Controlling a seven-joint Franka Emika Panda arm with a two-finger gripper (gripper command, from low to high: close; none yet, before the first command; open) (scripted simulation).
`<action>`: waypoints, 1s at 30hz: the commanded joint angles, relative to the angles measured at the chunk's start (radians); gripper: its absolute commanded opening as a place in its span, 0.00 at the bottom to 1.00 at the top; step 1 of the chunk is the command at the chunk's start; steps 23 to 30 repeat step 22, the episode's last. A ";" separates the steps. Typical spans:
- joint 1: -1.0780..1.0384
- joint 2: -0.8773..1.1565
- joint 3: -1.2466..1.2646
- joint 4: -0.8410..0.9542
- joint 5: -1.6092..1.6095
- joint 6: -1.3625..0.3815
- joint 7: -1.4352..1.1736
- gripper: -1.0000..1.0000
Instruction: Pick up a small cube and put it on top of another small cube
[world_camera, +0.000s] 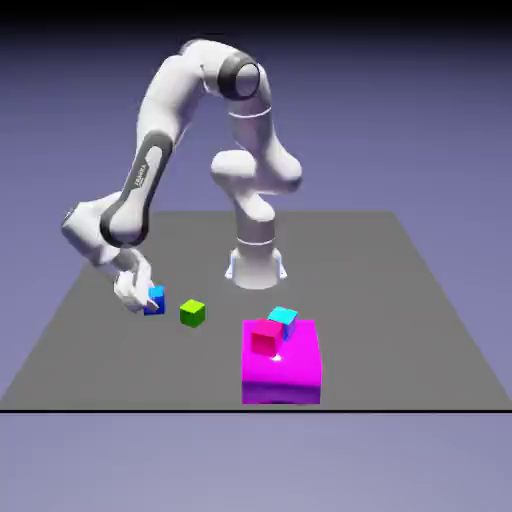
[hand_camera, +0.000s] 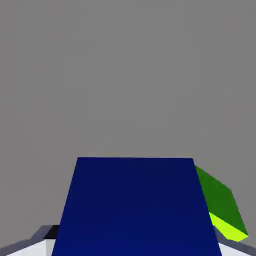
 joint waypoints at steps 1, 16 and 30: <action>0.024 -0.005 0.036 0.024 -0.033 -0.026 -0.003 0.00; 0.299 -0.055 0.458 0.229 -0.380 -0.238 -0.054 0.00; 0.300 -0.049 0.459 0.186 -0.378 -0.189 -0.056 1.00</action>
